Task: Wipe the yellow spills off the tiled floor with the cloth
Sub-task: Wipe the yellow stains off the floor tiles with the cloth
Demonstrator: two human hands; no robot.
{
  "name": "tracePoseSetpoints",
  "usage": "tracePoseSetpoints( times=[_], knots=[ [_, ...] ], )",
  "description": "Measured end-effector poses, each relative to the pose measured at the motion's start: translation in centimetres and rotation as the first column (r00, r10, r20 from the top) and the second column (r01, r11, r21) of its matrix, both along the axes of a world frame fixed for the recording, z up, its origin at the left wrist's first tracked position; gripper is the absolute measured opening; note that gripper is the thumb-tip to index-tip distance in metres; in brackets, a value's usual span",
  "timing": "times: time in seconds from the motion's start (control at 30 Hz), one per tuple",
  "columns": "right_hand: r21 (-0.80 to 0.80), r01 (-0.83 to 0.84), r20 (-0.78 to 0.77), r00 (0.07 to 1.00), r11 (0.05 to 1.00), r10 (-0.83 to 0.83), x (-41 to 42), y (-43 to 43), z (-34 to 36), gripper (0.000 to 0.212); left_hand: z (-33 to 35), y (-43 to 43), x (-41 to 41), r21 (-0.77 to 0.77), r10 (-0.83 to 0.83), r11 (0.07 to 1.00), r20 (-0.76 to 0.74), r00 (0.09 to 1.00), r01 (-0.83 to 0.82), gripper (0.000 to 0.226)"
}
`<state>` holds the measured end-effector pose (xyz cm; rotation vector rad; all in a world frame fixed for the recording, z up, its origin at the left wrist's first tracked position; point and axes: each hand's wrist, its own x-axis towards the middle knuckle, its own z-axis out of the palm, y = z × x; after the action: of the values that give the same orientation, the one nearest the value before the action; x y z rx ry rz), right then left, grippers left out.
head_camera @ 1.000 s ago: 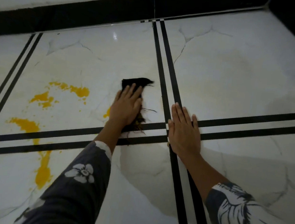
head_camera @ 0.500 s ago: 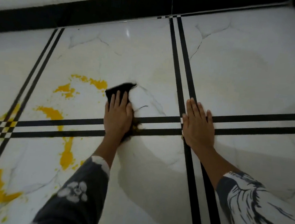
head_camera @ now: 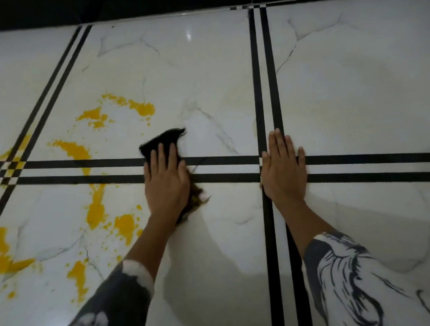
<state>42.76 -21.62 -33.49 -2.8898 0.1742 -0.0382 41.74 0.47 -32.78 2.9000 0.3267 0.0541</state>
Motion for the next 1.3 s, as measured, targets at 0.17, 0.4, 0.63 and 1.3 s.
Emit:
tracePoseSetpoints(
  times=[0.17, 0.4, 0.63, 1.3],
  knots=[
    [-0.002, -0.003, -0.008, 1.000, 1.000, 0.003, 0.0, 0.0, 0.1, 0.053, 0.1, -5.2, -3.3, 0.013, -0.166, 0.986, -0.005, 0.986, 0.166, 0.066],
    [-0.009, -0.040, -0.039, 0.998, 0.999, 0.039, -1.4, 0.1, 0.3, 0.056, -0.3, -5.2, -5.0, 0.025, -0.205, 0.979, 0.018, 0.979, 0.204, 0.062],
    [0.005, -0.096, -0.001, 0.995, 0.995, 0.096, -7.9, 2.3, 0.4, 0.065, 0.9, -2.9, -8.1, -0.025, -0.390, 0.921, -0.064, 0.919, 0.389, 0.065],
    [0.077, -0.062, -0.040, 0.997, 0.995, 0.065, -15.3, 8.5, 1.0, 0.055, 0.1, 2.4, -24.2, 0.010, -0.081, 0.997, 0.025, 0.996, 0.080, 0.054]
  ],
)
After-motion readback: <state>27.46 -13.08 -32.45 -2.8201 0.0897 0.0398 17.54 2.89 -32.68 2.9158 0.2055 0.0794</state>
